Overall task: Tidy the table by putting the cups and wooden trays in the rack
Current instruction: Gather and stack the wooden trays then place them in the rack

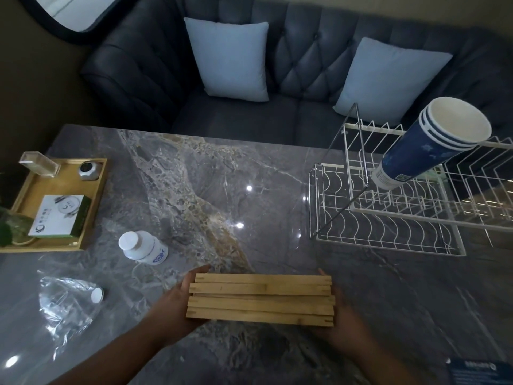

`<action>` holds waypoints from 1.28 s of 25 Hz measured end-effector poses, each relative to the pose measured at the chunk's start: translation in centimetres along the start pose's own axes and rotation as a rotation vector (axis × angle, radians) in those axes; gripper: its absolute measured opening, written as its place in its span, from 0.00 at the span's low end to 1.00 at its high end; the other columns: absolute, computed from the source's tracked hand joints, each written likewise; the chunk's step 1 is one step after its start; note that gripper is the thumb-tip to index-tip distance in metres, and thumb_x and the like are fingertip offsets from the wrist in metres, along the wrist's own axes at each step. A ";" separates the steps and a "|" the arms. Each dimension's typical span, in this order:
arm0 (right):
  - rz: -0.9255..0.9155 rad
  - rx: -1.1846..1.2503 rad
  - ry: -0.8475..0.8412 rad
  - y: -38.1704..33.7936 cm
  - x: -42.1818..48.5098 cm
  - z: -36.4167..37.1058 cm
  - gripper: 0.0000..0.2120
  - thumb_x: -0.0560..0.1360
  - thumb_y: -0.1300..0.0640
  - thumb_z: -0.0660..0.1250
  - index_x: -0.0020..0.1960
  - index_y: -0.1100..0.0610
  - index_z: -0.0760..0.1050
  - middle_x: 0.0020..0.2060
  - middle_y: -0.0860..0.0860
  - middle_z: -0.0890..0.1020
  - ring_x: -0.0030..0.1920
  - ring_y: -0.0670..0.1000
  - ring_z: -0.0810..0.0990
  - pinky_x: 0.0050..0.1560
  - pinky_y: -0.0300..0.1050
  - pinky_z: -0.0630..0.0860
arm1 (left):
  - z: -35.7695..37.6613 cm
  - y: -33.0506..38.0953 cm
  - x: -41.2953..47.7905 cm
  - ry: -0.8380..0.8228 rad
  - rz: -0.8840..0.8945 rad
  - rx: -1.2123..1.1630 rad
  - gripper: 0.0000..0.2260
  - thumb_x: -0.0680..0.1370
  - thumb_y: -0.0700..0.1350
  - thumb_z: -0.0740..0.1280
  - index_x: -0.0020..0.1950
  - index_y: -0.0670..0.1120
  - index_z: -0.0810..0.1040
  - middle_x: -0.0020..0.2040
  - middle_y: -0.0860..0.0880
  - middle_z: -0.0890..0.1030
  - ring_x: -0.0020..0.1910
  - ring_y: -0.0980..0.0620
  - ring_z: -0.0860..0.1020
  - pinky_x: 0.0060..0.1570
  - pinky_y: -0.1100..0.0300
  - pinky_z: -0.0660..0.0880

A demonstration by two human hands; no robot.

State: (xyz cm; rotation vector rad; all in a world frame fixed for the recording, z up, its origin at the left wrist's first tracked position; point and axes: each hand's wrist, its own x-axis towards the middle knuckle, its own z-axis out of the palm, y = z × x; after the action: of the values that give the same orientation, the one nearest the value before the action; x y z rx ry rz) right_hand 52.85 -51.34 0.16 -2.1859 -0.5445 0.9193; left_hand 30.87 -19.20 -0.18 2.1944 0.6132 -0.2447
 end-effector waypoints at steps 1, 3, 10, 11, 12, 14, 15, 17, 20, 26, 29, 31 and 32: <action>0.002 -0.011 -0.017 -0.1 -0.1 -0.2 0.54 0.57 0.40 0.82 0.74 0.35 0.55 0.64 0.39 0.77 0.63 0.42 0.78 0.64 0.41 0.74 | -0.2 -0.1 0.0 -0.024 0.007 0.011 0.48 0.64 0.64 0.76 0.79 0.61 0.55 0.68 0.60 0.76 0.62 0.56 0.80 0.58 0.60 0.78; 0.003 -0.048 -0.029 -0.3 -0.3 -0.5 0.54 0.56 0.37 0.81 0.74 0.34 0.54 0.65 0.41 0.77 0.63 0.43 0.78 0.64 0.42 0.75 | -0.3 -0.1 0.1 -0.064 0.023 0.021 0.54 0.61 0.65 0.79 0.80 0.60 0.52 0.70 0.62 0.73 0.62 0.58 0.80 0.59 0.59 0.78; 0.004 -0.137 -0.067 -0.3 -0.8 -0.5 0.54 0.58 0.34 0.78 0.76 0.37 0.52 0.63 0.36 0.75 0.63 0.43 0.77 0.58 0.35 0.74 | -1.0 -0.2 0.8 -0.068 0.037 0.095 0.62 0.58 0.67 0.78 0.83 0.52 0.48 0.75 0.60 0.68 0.69 0.57 0.74 0.64 0.59 0.74; 0.001 -0.153 -0.066 -0.2 -0.8 -0.5 0.54 0.58 0.34 0.77 0.76 0.38 0.52 0.62 0.36 0.75 0.63 0.44 0.77 0.58 0.35 0.74 | -1.1 -0.2 0.9 -0.063 0.046 0.114 0.62 0.59 0.68 0.78 0.83 0.52 0.49 0.74 0.60 0.69 0.69 0.58 0.74 0.64 0.60 0.74; 0.002 -0.162 -0.060 -0.2 -0.7 -0.5 0.54 0.58 0.34 0.77 0.77 0.41 0.53 0.62 0.38 0.75 0.64 0.45 0.77 0.59 0.38 0.74 | -1.1 -0.1 1.0 -0.065 0.054 0.126 0.61 0.59 0.67 0.77 0.83 0.51 0.50 0.73 0.59 0.71 0.68 0.57 0.75 0.63 0.60 0.75; -0.014 -0.175 -0.038 -0.3 -0.6 -0.3 0.52 0.58 0.32 0.76 0.76 0.43 0.57 0.63 0.41 0.76 0.64 0.47 0.77 0.62 0.41 0.74 | -1.1 -0.1 1.1 -0.077 0.067 0.141 0.59 0.61 0.67 0.77 0.82 0.49 0.50 0.71 0.57 0.73 0.67 0.56 0.77 0.61 0.61 0.76; -0.017 -0.178 -0.032 -0.3 -0.6 -0.2 0.49 0.58 0.31 0.75 0.74 0.41 0.59 0.63 0.40 0.76 0.64 0.46 0.77 0.63 0.42 0.74 | -1.0 -0.2 1.1 -0.084 0.070 0.151 0.58 0.62 0.67 0.76 0.82 0.48 0.50 0.71 0.57 0.72 0.66 0.56 0.77 0.61 0.62 0.76; -0.027 -0.165 -0.005 -0.6 -0.4 -0.2 0.42 0.59 0.32 0.75 0.68 0.33 0.61 0.59 0.35 0.76 0.61 0.39 0.77 0.60 0.35 0.74 | -0.9 -0.2 1.2 -0.092 0.069 0.164 0.56 0.64 0.66 0.75 0.83 0.46 0.50 0.70 0.58 0.70 0.67 0.56 0.75 0.60 0.68 0.72; -0.083 -0.211 0.054 -0.7 -0.2 -0.2 0.39 0.59 0.32 0.77 0.64 0.22 0.59 0.55 0.21 0.73 0.55 0.20 0.70 0.51 0.16 0.65 | -0.7 0.1 1.0 -0.085 0.075 0.128 0.49 0.67 0.63 0.74 0.80 0.48 0.55 0.65 0.61 0.70 0.64 0.58 0.76 0.54 0.79 0.65; -0.041 -0.217 0.068 1.1 0.2 0.6 0.42 0.61 0.32 0.76 0.71 0.39 0.67 0.65 0.41 0.78 0.65 0.44 0.78 0.64 0.46 0.76 | -0.8 0.7 1.1 -0.060 0.064 0.044 0.36 0.70 0.64 0.73 0.71 0.59 0.59 0.59 0.63 0.77 0.57 0.64 0.78 0.51 0.71 0.74; -0.058 -0.214 0.083 0.9 0.3 0.5 0.36 0.61 0.33 0.77 0.65 0.27 0.64 0.60 0.33 0.77 0.61 0.36 0.77 0.60 0.42 0.77 | -1.2 1.0 1.2 -0.043 0.063 0.044 0.32 0.70 0.62 0.73 0.68 0.62 0.60 0.57 0.63 0.79 0.54 0.67 0.79 0.49 0.69 0.75; -0.069 -0.233 0.106 0.4 0.2 0.3 0.35 0.61 0.32 0.75 0.63 0.21 0.61 0.58 0.22 0.73 0.57 0.24 0.72 0.53 0.32 0.73 | -1.2 1.3 1.2 -0.020 0.072 0.063 0.30 0.70 0.61 0.72 0.65 0.65 0.59 0.54 0.64 0.79 0.51 0.70 0.78 0.45 0.71 0.74; -0.077 -0.237 0.115 0.2 0.2 0.2 0.36 0.62 0.32 0.75 0.64 0.20 0.60 0.58 0.18 0.70 0.56 0.20 0.69 0.51 0.29 0.69 | -1.2 1.3 1.3 -0.020 0.067 0.069 0.29 0.70 0.61 0.71 0.65 0.65 0.58 0.53 0.64 0.79 0.50 0.71 0.77 0.45 0.71 0.73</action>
State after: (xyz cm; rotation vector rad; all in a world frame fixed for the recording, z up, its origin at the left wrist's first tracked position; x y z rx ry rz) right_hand 52.84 -51.28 -0.21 -2.3933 -0.7062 0.7130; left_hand 32.61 -18.58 0.99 2.2716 0.5258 -0.2558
